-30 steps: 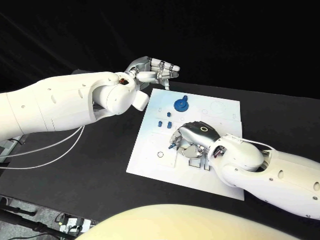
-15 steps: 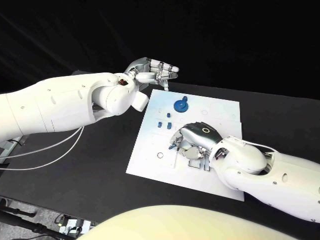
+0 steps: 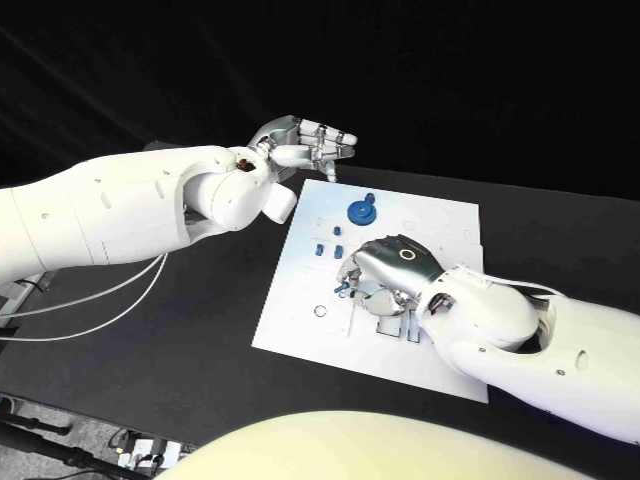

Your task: Assemble the parts on the task board

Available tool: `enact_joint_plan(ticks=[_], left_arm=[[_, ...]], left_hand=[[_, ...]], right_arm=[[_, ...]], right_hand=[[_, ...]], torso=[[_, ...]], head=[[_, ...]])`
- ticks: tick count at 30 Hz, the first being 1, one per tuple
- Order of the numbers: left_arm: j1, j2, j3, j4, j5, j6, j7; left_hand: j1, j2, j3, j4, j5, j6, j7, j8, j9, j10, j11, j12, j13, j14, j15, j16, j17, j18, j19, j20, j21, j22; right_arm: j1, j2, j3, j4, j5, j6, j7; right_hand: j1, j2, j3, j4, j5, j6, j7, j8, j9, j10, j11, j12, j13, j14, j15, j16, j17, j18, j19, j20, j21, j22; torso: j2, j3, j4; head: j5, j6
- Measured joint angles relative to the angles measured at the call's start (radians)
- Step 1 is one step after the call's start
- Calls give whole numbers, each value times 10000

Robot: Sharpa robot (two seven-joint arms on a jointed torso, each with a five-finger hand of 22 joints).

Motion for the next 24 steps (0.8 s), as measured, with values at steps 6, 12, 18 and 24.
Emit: enact_joint_plan(ticks=[6,12,18,24], left_arm=[[0,-2,-1,-3,0,10,-19],[0,-1,-2,-4,1,16,-38],[0,-2,-2,-6,1,23,-51],[1,2,-2,-6,1,33,-58]], left_hand=[[0,0,0,0,0,0,0,0,0,0,0,-44,0,0,0,0,-9,1,0,0,0,-11],[0,0,0,0,0,-5,-5,0,0,0,0,-44,1,0,0,0,-9,0,0,0,1,-11],[0,0,0,0,0,-36,-37,0,1,0,0,-44,1,0,0,0,-9,0,0,0,1,-11],[0,0,0,0,0,-36,-37,0,0,0,0,-44,2,0,0,0,-8,-1,0,0,1,-10]], right_arm=[[209,84,4,224,-1040,536,-635],[275,142,-6,349,-1720,1055,-1029],[320,224,-44,477,-2166,1560,-1303],[363,315,-95,502,-2409,1882,-1464]], right_hand=[[-9,10,-12,12,0,35,-35,-1,-3,38,-38,-36,11,0,0,62,33,1,0,0,39,-1],[-62,-42,-54,53,-43,36,-37,0,19,73,-4,-36,13,0,0,62,33,0,0,0,39,-2],[-208,-81,-136,136,-134,74,-73,0,26,108,-38,-36,23,0,0,97,55,1,36,-38,109,-2],[-208,-81,-136,136,-134,74,-73,0,26,108,-38,-35,22,0,0,140,71,1,36,-37,109,-3]], torso=[[3,-3,1],[9,0,7],[9,3,5],[9,3,6]], head=[[-3,-14],[35,-51],[94,-92],[129,-101]])
